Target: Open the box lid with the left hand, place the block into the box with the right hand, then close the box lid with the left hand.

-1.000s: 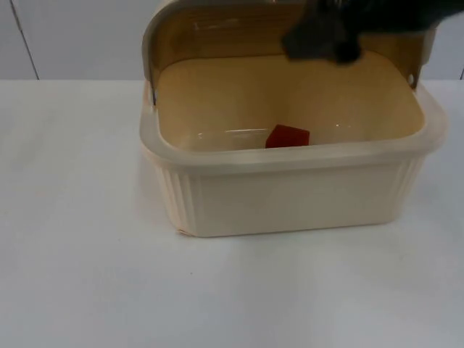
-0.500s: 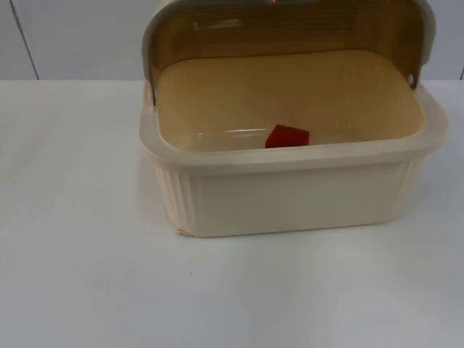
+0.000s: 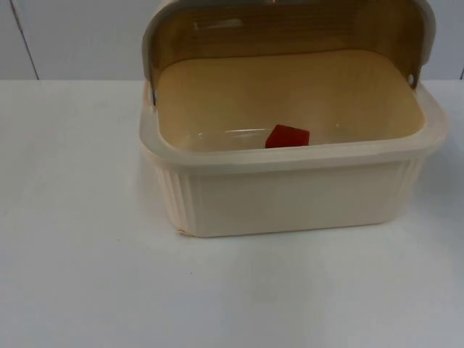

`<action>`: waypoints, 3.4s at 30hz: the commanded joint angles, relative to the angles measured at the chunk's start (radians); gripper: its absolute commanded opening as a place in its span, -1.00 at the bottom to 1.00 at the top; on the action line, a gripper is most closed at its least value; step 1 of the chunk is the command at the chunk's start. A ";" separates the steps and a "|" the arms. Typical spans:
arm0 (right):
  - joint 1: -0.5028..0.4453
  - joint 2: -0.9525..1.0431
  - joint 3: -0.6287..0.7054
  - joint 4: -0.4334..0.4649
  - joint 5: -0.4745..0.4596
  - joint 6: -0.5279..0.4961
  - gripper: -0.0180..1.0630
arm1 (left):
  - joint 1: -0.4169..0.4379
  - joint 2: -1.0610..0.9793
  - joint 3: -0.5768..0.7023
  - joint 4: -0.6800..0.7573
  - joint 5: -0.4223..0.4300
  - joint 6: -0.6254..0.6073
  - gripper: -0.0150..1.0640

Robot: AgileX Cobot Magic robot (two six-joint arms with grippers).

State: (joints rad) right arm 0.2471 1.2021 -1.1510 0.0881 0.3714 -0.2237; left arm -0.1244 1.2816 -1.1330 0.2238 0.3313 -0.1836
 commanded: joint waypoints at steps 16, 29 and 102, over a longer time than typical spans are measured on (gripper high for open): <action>-0.237 -0.143 -0.052 -0.009 0.038 -0.017 0.76 | -0.223 0.204 -0.231 -0.026 0.089 0.103 0.95; -0.237 -0.143 -0.052 -0.036 0.032 -0.017 0.76 | -0.436 0.626 -0.778 -0.030 0.341 0.922 0.95; -0.237 -0.205 -0.052 -0.060 -0.009 -0.010 0.76 | -0.529 0.696 -0.541 -0.288 0.336 1.172 -0.97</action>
State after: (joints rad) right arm 0.0154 1.0079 -1.1974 0.0353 0.3760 -0.2317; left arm -0.6410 1.9747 -1.7216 -0.0862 0.6450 1.0011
